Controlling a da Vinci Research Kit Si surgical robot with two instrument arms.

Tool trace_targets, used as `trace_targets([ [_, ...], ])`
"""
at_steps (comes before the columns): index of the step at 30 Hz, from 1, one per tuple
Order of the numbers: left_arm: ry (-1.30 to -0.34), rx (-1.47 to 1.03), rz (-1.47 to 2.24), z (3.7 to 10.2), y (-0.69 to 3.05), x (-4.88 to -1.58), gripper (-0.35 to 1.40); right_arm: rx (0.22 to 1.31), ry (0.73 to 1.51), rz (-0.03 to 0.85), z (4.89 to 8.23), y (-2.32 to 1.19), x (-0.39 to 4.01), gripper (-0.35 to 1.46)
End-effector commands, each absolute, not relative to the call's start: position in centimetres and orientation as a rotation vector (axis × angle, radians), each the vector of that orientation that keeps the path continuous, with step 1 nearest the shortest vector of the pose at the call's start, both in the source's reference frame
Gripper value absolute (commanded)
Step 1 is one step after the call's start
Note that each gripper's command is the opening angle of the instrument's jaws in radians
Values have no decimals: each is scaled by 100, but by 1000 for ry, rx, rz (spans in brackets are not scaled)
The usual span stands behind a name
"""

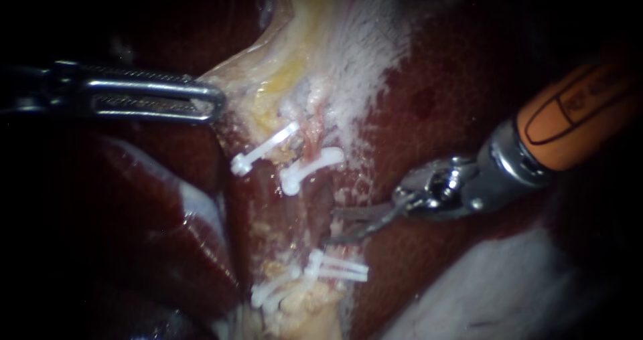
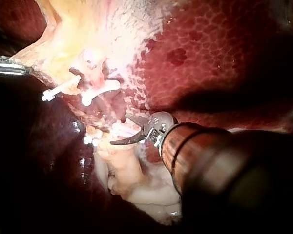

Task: Go back from the cut right tube

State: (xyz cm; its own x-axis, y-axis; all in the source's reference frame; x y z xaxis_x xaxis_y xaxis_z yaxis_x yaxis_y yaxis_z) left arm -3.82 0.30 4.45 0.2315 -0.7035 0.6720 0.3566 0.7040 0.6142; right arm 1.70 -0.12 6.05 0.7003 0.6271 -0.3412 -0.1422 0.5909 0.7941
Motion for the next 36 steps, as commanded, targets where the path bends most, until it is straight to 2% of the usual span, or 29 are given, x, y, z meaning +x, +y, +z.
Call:
trace_targets([
  [1,-1118,367,-750,446,30,-382,-27,802,663,469,605,-12,167,106],
  [7,-1118,366,-750,446,30,-382,-27,712,667,386,602,-8,155,120],
  [16,-1118,365,-750,449,29,-383,-27,469,652,256,584,29,152,141],
  [20,-1118,364,-749,451,29,-383,-27,412,662,219,574,41,148,143],
  [27,-1119,361,-745,462,25,-385,-27,340,667,164,565,47,138,143],
  [36,-1120,353,-736,475,23,-387,-25,339,666,153,565,45,135,143],
])
